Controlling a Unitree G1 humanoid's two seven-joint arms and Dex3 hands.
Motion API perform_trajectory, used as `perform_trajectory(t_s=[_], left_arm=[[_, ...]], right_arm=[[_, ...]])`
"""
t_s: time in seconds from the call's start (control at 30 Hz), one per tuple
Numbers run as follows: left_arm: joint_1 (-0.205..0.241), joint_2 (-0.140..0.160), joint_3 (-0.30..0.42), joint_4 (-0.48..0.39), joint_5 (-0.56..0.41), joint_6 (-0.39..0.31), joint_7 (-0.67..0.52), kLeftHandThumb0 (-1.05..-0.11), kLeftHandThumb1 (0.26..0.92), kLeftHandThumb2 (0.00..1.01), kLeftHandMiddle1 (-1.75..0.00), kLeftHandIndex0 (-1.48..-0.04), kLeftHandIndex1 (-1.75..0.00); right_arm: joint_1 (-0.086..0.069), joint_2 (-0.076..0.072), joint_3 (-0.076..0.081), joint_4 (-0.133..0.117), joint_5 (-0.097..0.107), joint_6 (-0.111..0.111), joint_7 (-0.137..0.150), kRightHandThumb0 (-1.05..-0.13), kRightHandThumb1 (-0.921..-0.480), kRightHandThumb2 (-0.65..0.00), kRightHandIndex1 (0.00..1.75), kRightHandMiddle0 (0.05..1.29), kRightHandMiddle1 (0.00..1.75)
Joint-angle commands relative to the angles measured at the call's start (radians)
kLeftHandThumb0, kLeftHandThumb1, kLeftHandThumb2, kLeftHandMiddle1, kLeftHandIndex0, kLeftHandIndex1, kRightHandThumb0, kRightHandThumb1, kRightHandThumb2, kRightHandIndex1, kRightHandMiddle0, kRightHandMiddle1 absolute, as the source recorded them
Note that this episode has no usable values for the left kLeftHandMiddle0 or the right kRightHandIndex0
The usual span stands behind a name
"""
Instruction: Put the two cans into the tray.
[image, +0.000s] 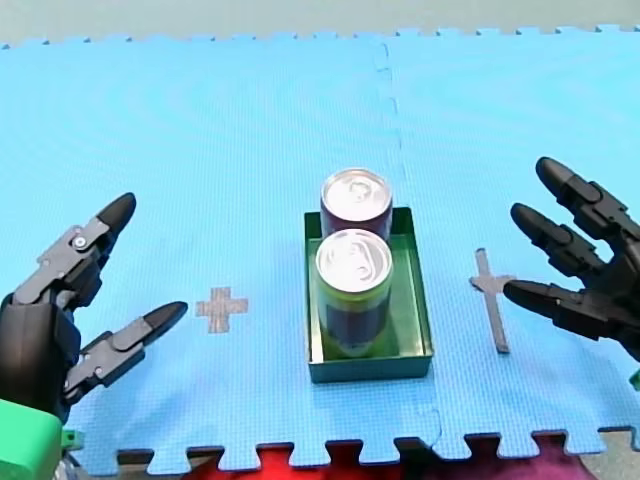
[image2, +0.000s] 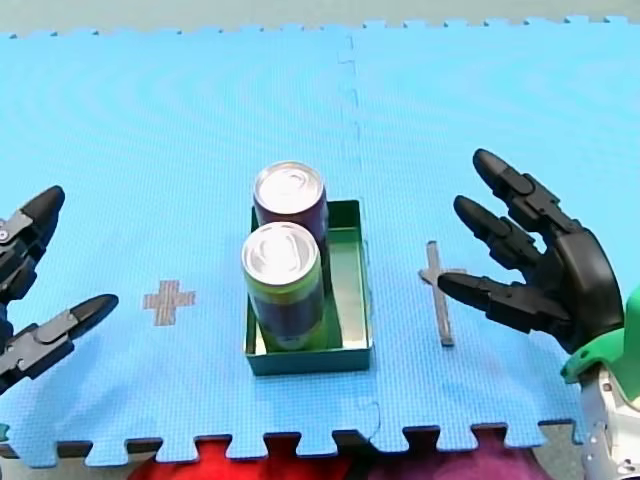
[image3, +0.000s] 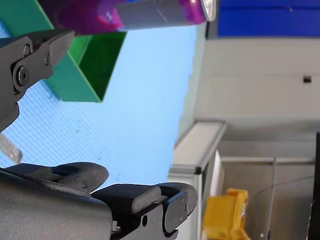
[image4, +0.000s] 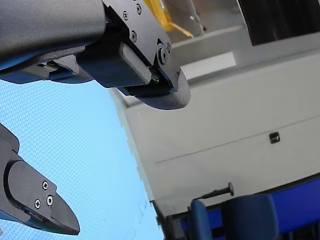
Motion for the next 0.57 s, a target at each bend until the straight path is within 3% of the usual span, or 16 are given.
perform_trajectory(t_s=[0.0,0.23,0.53], left_arm=[[0.004,0.002,0.0,-0.009,0.0,0.006,0.004,-0.847,0.656,0.0,0.0,-0.64,0.0],[0.009,0.001,-0.001,-0.022,0.001,0.018,0.006,-0.847,0.655,0.0,0.0,-0.64,0.0],[0.0,0.005,0.003,-0.003,-0.004,0.007,0.002,-0.843,0.654,0.0,0.0,-0.64,0.0]], right_arm=[[0.002,-0.007,-0.003,-0.004,0.006,-0.002,0.001,-0.669,-0.69,0.0,0.0,0.36,0.0],[0.004,-0.009,-0.004,-0.014,0.009,0.003,0.002,-0.667,-0.69,0.0,0.0,0.36,0.0],[-0.002,-0.009,-0.005,0.0,0.01,-0.002,0.003,-0.667,-0.689,0.0,0.0,0.36,0.0]])
